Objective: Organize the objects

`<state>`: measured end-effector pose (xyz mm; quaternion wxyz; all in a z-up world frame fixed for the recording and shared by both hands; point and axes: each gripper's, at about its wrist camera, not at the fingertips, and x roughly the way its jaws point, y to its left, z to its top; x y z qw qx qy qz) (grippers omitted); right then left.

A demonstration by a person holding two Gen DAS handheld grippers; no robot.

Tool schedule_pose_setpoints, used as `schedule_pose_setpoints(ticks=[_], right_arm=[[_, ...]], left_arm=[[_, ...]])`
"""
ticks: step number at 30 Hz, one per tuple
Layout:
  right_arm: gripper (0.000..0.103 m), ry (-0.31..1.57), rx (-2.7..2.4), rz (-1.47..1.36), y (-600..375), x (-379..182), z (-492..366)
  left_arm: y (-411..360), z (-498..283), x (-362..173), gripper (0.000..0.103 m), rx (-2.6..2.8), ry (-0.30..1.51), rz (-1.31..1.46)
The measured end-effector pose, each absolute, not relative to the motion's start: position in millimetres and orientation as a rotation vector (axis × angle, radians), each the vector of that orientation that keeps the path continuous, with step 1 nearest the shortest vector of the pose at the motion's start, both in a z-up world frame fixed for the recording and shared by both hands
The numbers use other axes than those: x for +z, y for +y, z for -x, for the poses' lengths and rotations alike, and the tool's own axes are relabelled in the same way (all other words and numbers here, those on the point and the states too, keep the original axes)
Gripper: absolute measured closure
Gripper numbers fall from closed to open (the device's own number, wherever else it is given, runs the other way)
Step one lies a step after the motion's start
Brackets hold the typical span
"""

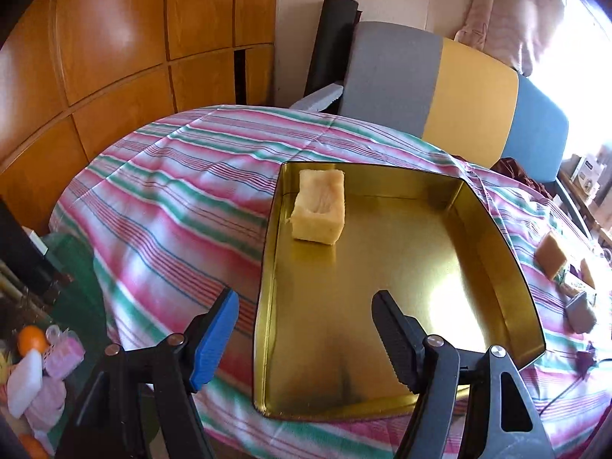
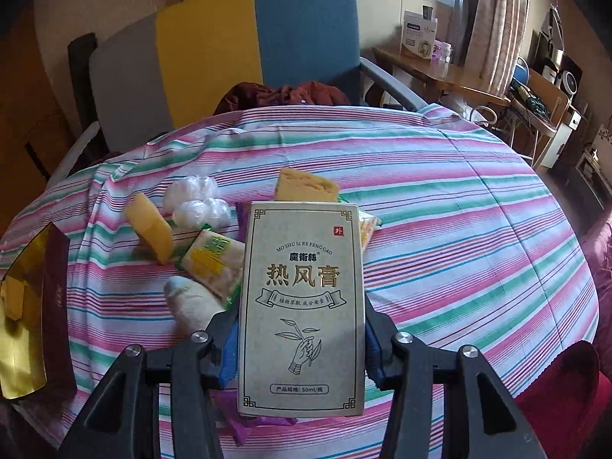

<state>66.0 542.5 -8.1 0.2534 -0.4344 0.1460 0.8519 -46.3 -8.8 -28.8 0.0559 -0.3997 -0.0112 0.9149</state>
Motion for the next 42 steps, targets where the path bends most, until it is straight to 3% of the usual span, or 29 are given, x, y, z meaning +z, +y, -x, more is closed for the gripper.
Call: schedule_pose_setpoints(ticks=[14, 22, 30, 36, 38, 40, 42], right_arm=[[0.052, 0.433, 2.617, 1.345, 426, -2, -23], [0.052, 0.479, 2.849, 1.682, 301, -5, 45], [0.052, 0.368, 2.766, 2.101, 178, -52, 116], [0.050, 0.682, 2.662, 2.146, 146, -81, 164], [0.047, 0.741, 2.651, 2.149, 142, -84, 169], [0.037, 0.805, 2.662, 2.126, 145, -84, 168], [0.036, 0.821, 2.677, 2.123, 148, -83, 165]], left_arm=[[-3, 33, -22, 0.027, 2.783, -0.022, 1.171], [-17, 36, -28, 0.027, 2.794, -0.058, 1.205], [-63, 37, -27, 0.027, 2.867, -0.170, 1.214], [-87, 40, -35, 0.027, 2.892, -0.243, 1.257], [-88, 41, -37, 0.027, 2.890, -0.250, 1.263], [-89, 42, -39, 0.027, 2.885, -0.252, 1.267], [-90, 43, -41, 0.027, 2.883, -0.253, 1.274]])
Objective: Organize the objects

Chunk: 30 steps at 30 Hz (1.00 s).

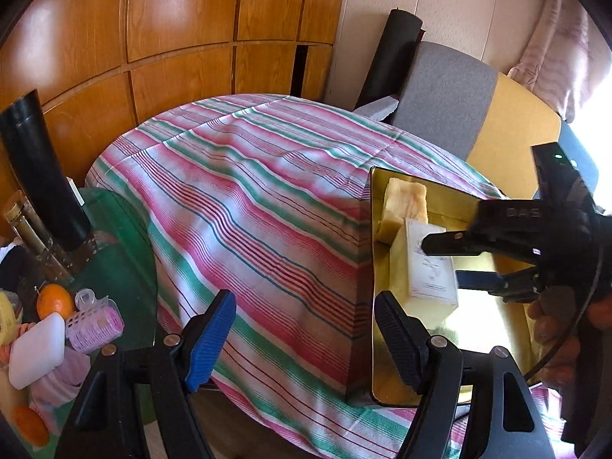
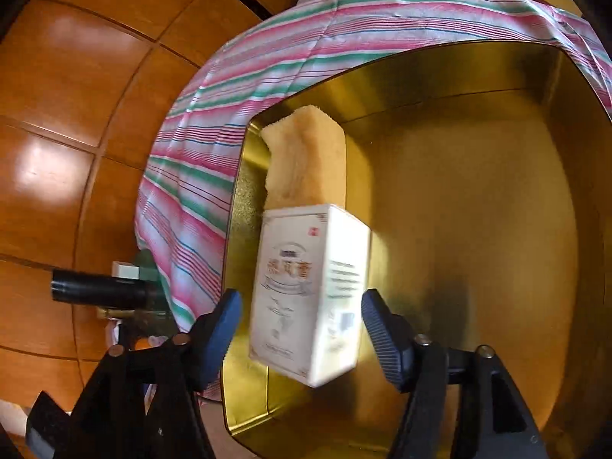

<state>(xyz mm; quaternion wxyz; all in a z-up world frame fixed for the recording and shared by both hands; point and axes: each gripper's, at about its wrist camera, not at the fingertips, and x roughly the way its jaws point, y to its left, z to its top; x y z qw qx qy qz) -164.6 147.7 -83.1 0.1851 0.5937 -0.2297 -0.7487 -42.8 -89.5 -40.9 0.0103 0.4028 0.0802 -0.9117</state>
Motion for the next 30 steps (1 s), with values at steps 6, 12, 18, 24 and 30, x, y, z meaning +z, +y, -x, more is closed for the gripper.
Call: schedule_pose_setpoints(ticks=[6, 12, 18, 24, 30], right_arm=[[0.036, -0.513, -2.112, -1.647, 132, -81, 148], [0.036, -0.429, -2.132, -1.527, 114, -73, 163], [0.036, -0.400, -2.178, -1.428, 135, -52, 141], [0.036, -0.339, -2.319, -1.420, 178, -36, 95], [0.036, -0.285, -2.455, -1.421, 222, -28, 50]], left_arm=[[-89, 43, -41, 0.027, -2.839, 0.247, -1.243], [-84, 37, -33, 0.027, -2.859, 0.216, -1.230], [-80, 31, -24, 0.027, -2.880, 0.200, -1.188], [-68, 25, -15, 0.027, -2.924, 0.157, -1.166], [-47, 21, -9, 0.025, -2.968, 0.100, -1.172]])
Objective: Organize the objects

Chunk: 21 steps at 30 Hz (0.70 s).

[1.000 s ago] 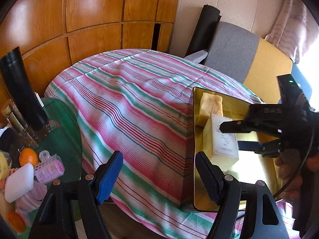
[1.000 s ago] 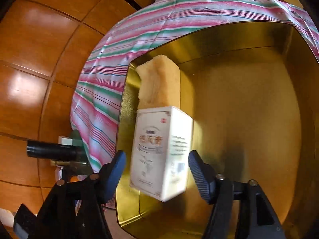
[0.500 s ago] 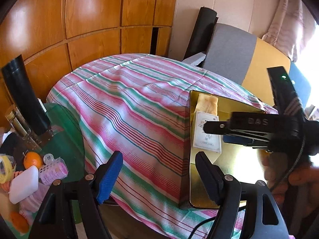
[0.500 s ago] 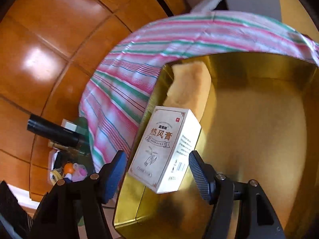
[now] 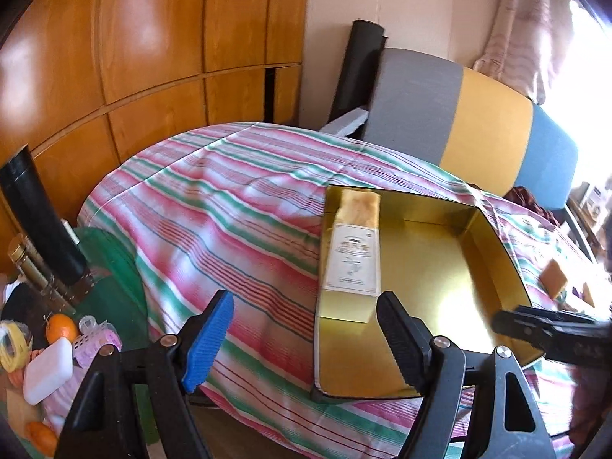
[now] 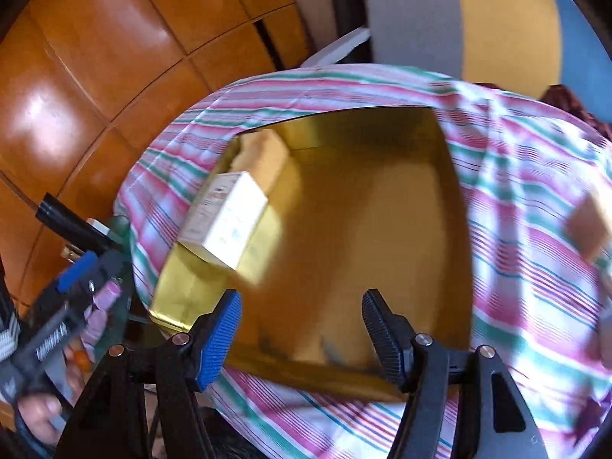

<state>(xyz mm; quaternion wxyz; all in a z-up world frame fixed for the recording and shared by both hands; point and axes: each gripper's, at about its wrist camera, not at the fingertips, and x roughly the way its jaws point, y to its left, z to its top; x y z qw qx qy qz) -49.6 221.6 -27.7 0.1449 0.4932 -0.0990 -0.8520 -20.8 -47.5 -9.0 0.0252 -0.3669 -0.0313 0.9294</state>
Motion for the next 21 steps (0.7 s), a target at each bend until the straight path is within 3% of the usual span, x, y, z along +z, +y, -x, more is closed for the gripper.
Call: schedule_pose_setpoints(ticks=[21], right_arm=[[0.036, -0.298, -2.998, -1.499, 433, -5, -65]], left_arm=[[55, 17, -1, 0.025, 2.665, 0.113, 1.074]])
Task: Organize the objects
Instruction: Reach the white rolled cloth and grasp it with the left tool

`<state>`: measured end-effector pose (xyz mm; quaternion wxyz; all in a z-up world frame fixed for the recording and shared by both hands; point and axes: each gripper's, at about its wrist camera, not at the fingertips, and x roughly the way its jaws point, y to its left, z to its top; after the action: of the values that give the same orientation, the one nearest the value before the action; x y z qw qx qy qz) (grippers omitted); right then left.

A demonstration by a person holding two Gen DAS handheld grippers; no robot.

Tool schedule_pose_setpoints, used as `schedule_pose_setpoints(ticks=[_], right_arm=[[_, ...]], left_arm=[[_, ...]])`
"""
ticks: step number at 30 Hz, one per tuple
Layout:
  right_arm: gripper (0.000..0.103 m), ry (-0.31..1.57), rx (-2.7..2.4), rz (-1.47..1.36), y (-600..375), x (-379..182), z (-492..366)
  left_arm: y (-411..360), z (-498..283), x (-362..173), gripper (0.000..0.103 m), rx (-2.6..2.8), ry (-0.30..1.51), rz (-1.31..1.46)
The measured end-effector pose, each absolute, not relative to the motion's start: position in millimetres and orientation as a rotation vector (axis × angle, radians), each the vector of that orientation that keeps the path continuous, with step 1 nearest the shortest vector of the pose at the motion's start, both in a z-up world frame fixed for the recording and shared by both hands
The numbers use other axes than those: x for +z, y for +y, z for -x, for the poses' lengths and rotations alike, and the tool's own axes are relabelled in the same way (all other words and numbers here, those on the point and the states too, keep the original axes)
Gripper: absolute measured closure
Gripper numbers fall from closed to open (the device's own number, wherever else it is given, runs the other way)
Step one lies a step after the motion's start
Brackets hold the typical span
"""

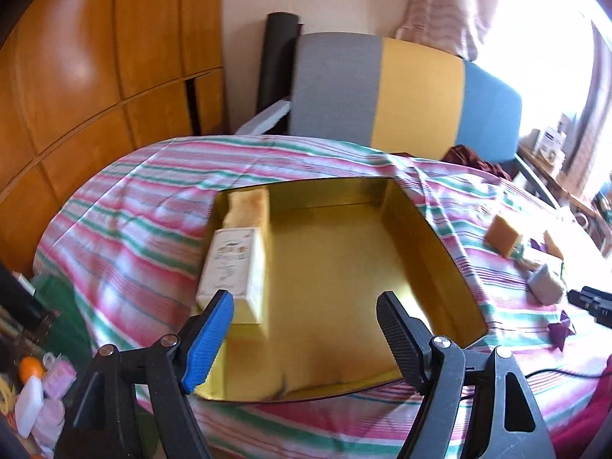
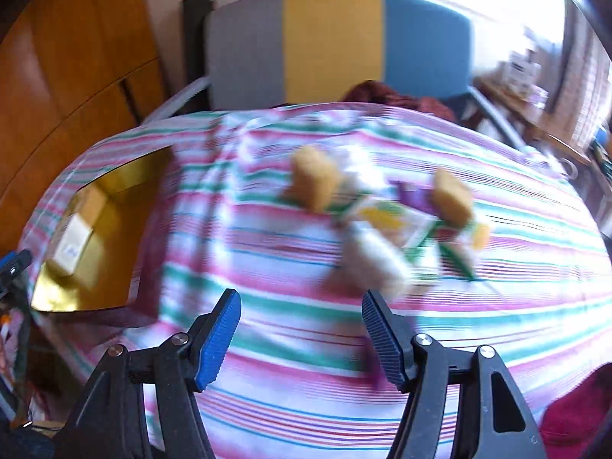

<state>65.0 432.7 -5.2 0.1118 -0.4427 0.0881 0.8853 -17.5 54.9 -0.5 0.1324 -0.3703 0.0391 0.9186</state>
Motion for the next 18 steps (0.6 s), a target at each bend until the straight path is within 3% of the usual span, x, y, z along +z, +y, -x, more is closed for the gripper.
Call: schedule_pose_setpoints(ticks=[8, 18], right_arm=[[0.036, 0.298, 2.437, 1.194, 500, -14, -98], [0.036, 0.762, 2.188, 0.985, 575, -28, -138]], left_arm=[[103, 22, 8, 0.025, 2.557, 0.193, 1.011], [195, 22, 8, 0.036, 2.307, 0.256, 1.000]])
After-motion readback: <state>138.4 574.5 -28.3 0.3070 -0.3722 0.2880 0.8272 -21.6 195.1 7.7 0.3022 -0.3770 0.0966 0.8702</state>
